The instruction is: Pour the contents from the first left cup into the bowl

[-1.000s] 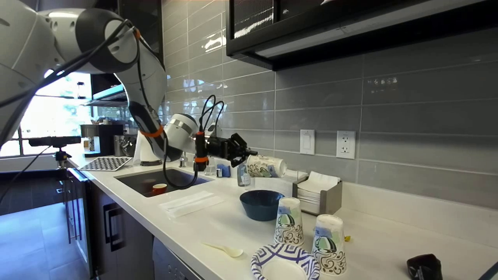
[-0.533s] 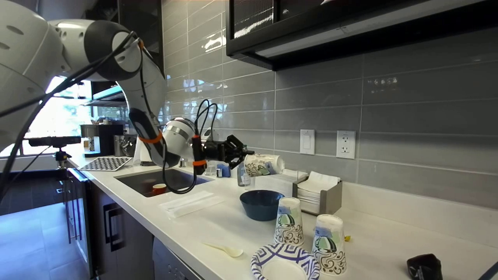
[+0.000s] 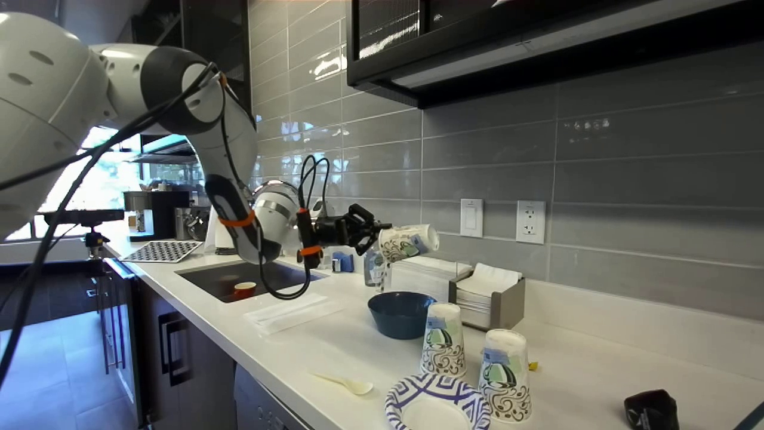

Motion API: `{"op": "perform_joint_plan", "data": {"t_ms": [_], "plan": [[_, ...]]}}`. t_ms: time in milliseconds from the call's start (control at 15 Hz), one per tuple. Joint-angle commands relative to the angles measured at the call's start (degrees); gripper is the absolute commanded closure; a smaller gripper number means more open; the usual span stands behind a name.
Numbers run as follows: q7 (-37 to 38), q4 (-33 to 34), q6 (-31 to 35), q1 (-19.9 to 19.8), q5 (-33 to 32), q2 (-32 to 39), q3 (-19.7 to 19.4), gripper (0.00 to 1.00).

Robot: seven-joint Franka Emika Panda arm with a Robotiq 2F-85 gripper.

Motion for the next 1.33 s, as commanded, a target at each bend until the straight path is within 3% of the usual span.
{"op": "perform_joint_plan", "data": {"t_ms": [0,1267], "plan": [[-1.8,2.5,-2.9,0.5,-3.2,2.5,0.1,0.99],[-3.0,2.7,-8.6,0.9,-9.5,4.2,-0.2,0.99]]}}
